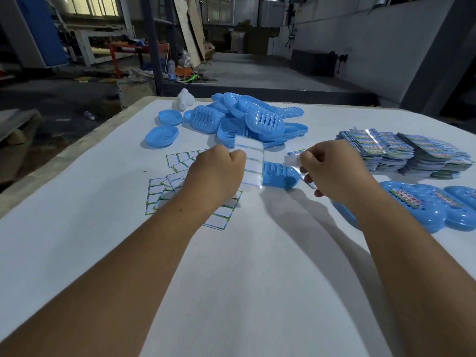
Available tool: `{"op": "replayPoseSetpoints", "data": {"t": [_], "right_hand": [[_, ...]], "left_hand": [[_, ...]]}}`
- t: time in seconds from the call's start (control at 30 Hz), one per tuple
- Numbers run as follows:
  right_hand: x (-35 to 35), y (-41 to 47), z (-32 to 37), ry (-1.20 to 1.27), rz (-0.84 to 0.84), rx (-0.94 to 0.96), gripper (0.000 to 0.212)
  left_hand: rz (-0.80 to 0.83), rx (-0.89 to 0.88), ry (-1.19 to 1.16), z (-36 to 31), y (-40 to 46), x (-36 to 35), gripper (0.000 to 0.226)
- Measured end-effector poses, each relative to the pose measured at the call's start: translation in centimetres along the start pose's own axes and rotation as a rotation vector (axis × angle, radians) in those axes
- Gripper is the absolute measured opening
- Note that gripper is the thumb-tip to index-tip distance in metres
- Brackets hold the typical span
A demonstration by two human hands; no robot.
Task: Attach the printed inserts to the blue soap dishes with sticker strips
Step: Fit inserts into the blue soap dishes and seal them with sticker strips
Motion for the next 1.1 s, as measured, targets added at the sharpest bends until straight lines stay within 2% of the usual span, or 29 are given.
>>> {"op": "replayPoseSetpoints", "data": {"t": [0.1,0.17,0.27,0.37,0.43,0.53,0.63,0.77,0.87,0.97,1.1], "right_hand": [[0.2,-0.2,0.3,0.056,-0.01,-0.017,0.029],[0.0,-0.5,0.6,0.059,-0.008,-0.015,0.028],[0.0,-0.9,1.3,-0.002,-0.026,0.024,0.034],[0.0,-1.3,1.9,-0.063,-0.073,0.064,0.037],[0.0,-1.4,2.2,-0.091,-0.104,0.078,0.034],[0.0,-1.6,2.8,-0.095,-0.124,0.104,0.031],[-0.2,-1.9,3.4,-0.052,-0.113,0.125,0.031],[-0.5,-2.0,3.4,0.047,-0.056,0.107,0.033],[-0.8,-1.9,3.2,0.11,-0.017,0.106,0.03],[-1.3,-1.7,3.1,0.166,0.037,0.135,0.024],[-1.8,-1.8,3.4,0.242,0.111,0.213,0.029]], "left_hand": [[0.194,0.052,0.163,0.7,-0.5,-1.5,0.035],[0.255,0.041,0.289,0.8,-1.0,-2.1,0.039],[0.27,-0.009,0.435,0.6,-1.6,-2.2,0.039],[0.191,-0.071,0.545,0.0,-1.7,-1.5,0.037],[0.152,-0.077,0.448,-0.5,-1.6,-1.1,0.031],[0.158,-0.051,-0.056,-1.4,-1.4,-1.1,0.028],[0.21,-0.079,-0.299,-2.4,-1.7,-1.7,0.029],[0.28,-0.024,-0.451,-2.2,-2.0,-2.6,0.016],[0.307,0.037,-0.522,-1.8,-2.1,-3.1,0.019],[0.276,0.04,-0.518,-1.6,-1.9,-3.1,0.019],[0.236,0.028,-0.483,-1.3,-1.7,-2.5,0.018]]}}
Point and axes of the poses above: each hand's wrist, its own y-axis towards the middle knuckle, its own x-axis out of the back of the hand, z = x × y, the point moved 8 cm from there along y, towards the middle knuckle, and after that the axes turned 9 degrees about -y, right-handed, at the moved point
